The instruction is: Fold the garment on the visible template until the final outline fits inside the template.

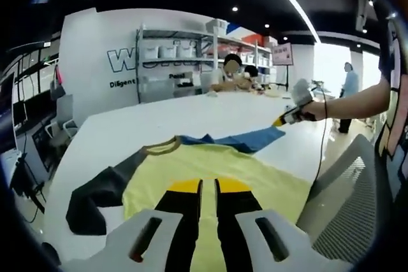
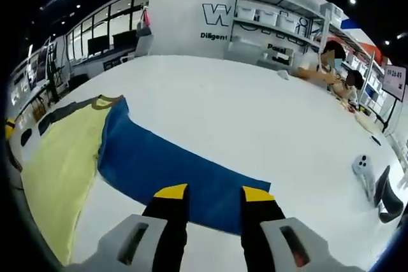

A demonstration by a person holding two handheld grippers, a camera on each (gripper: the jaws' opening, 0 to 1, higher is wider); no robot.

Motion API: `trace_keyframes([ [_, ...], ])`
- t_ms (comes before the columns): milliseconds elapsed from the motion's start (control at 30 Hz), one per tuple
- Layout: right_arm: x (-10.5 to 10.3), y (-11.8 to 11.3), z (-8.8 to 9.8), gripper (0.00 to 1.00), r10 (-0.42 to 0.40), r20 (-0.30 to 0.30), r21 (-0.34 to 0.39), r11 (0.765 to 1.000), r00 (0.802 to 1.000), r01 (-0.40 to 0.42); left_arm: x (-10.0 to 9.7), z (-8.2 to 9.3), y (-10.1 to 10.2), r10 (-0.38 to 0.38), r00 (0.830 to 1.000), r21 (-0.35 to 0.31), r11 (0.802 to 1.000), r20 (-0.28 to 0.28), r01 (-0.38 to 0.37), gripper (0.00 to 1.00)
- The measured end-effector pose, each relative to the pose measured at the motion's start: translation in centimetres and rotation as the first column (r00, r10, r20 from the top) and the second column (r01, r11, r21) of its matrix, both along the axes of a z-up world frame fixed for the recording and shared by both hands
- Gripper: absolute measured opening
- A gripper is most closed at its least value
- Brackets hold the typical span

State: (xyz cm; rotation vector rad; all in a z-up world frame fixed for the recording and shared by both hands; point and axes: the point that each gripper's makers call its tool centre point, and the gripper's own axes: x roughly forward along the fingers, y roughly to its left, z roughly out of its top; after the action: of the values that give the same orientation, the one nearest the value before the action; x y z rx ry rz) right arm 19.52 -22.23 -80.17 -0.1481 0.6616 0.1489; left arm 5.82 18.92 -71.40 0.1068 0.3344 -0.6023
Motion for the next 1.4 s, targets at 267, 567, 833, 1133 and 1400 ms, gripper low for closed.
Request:
trace_keyframes([
  [267,0.4,-1.2,-2.5,0.31,-0.052,-0.067,0.042,0.998,0.996,0.055,-0.4,-0.8,-0.2,-0.016,1.000,0.017,1.000,-0.026,0.016,0.09],
  [567,0.7,-1.8,-3.1,0.32,-0.050,-0.080,0.013,0.999,0.996,0.051,-0.6,-1.4,-0.5,-0.012,0.999,0.006,1.000,-0.047,0.012,0.10],
  [833,0.4,-1.9,-4.4,0.32,-0.058,-0.140,0.009,0.998,0.988,0.060,-0.4,-1.4,-0.4,-0.007,0.999,0.004,1.000,-0.050,0.007,0.10],
  [1133,0.5,-2.3,-4.5,0.24,-0.081,-0.128,0.027,0.996,0.988,0.085,-0.3,-1.2,0.1,0.004,0.998,0.010,1.000,-0.057,-0.004,0.08],
  [1400,0.9,-2.1,-4.5,0.11,-0.065,-0.116,0.014,0.998,0.991,0.068,-0.5,-1.5,-0.1,0.008,0.998,0.010,1.000,-0.065,-0.007,0.08],
])
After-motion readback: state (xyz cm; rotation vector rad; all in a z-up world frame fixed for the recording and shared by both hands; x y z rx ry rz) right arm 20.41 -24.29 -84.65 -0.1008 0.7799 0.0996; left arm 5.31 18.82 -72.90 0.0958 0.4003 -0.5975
